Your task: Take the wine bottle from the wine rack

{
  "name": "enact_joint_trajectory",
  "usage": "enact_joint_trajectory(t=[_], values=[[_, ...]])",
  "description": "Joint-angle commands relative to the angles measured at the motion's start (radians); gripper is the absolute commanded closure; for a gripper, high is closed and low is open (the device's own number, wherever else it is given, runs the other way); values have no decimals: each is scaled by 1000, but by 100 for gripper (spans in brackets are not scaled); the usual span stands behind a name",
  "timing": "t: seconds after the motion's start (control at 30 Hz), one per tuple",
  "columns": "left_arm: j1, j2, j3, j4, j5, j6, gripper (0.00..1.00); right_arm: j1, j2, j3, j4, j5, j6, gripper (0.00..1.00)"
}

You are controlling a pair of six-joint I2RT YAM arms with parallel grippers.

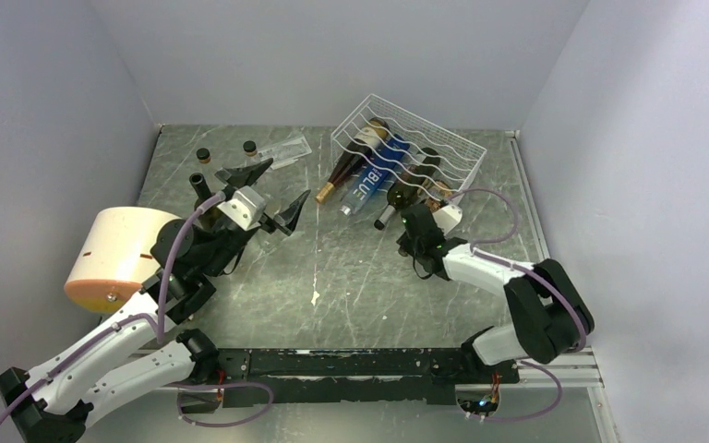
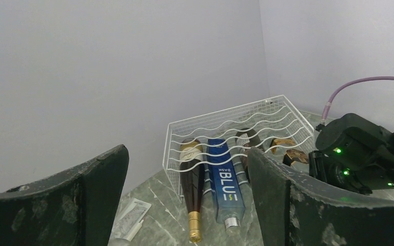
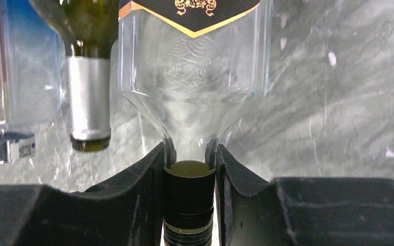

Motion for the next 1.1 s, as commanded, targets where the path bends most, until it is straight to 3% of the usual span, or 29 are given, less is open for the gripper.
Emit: enact_joint_trajectory(t=[0.0, 0.43, 0.83, 1.07], values=[[-10, -9, -11, 47, -30, 21, 11, 56, -94, -16, -71, 12, 71, 75], [-11, -1, -10, 30, -24, 29, 11, 129, -432, -89, -343, -80, 117, 100], [-30, 72, 21, -9, 13, -8, 11, 129, -665, 44, -676, -182, -112, 100], [-60, 252, 231, -261, 169, -167, 22, 129, -650, 141, -691, -356, -349, 100]])
